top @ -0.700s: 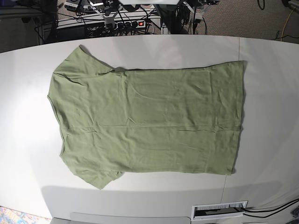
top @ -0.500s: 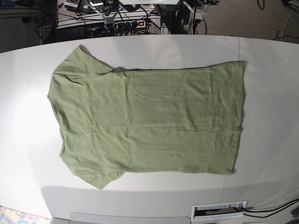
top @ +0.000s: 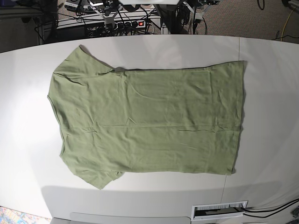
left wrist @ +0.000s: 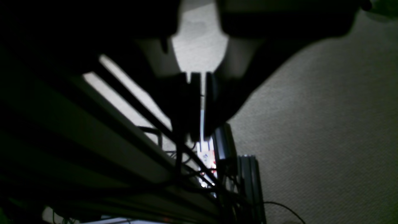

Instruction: Fold the T-shirt properly

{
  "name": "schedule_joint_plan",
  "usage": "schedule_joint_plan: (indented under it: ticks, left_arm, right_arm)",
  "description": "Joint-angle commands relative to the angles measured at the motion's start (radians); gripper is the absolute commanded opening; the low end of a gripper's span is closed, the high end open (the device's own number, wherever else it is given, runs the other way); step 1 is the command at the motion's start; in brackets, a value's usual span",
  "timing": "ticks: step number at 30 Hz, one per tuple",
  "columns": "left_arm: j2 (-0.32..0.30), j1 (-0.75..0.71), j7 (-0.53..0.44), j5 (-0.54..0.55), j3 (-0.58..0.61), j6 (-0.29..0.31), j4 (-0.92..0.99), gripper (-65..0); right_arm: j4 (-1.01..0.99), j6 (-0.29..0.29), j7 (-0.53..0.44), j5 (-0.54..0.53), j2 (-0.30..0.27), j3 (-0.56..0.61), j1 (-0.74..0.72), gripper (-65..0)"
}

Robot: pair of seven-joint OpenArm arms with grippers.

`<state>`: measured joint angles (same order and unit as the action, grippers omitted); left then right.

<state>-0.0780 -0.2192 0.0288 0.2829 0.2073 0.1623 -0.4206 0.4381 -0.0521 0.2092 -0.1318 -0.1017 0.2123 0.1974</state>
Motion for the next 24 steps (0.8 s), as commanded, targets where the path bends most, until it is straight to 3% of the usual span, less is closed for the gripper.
schedule_joint_plan:
  ticks: [1,17,24]
  left_arm:
    - [-0.003,-0.014,-0.006,0.008,-0.001,0.014,-0.005,-65.0]
    - [-0.01,-0.054,-0.037,-0.029,-0.001,0.014,-0.007,-65.0]
    - [-0.065,-0.182,-0.039,-0.059,-0.001,0.018,-0.141,-65.0]
  right_arm:
    - [0.005,-0.004,0.003,0.002,-0.009,-0.002,0.005,-65.0]
    - [0.005,-0.004,0.004,0.006,-0.015,-0.002,0.057,-65.0]
    - [0.008,-0.045,0.004,0.074,-0.047,-0.002,0.12,-65.0]
